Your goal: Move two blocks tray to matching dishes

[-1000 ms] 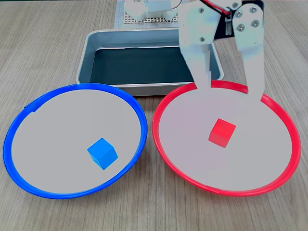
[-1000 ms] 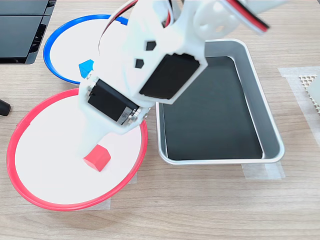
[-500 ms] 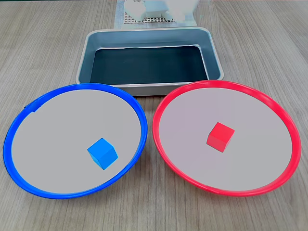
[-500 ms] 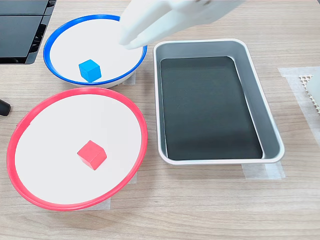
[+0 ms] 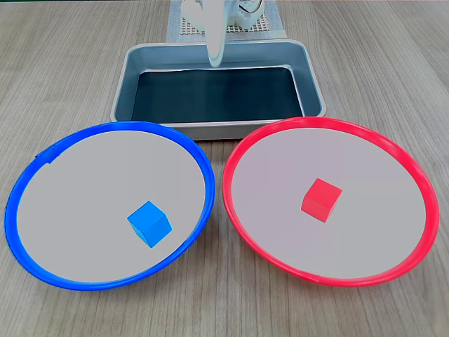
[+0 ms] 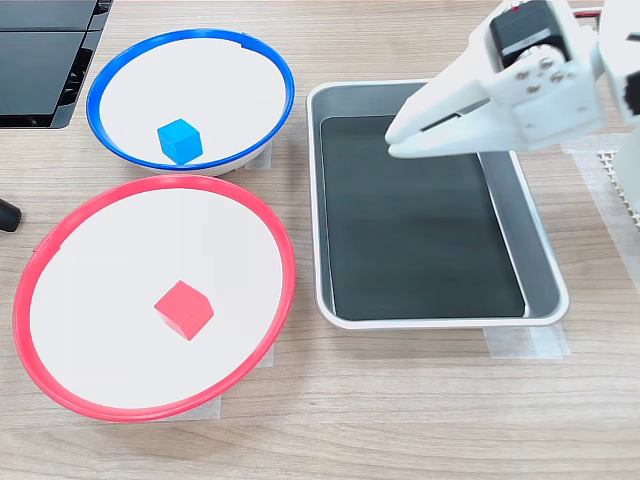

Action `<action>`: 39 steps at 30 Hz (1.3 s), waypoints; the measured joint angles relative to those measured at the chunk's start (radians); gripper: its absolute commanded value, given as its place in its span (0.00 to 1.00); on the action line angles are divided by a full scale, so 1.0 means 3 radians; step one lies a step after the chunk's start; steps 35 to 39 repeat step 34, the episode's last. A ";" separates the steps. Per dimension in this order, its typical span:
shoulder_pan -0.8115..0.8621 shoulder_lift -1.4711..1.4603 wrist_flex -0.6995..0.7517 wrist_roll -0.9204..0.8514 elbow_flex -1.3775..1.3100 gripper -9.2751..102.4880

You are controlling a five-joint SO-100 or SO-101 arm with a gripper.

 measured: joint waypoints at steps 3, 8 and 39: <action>0.0082 0.0235 0.0486 0.0056 0.0015 0.08; 0.0082 0.0266 0.0670 0.0077 0.0015 0.08; 0.0082 0.0266 0.0680 0.0077 0.0015 0.08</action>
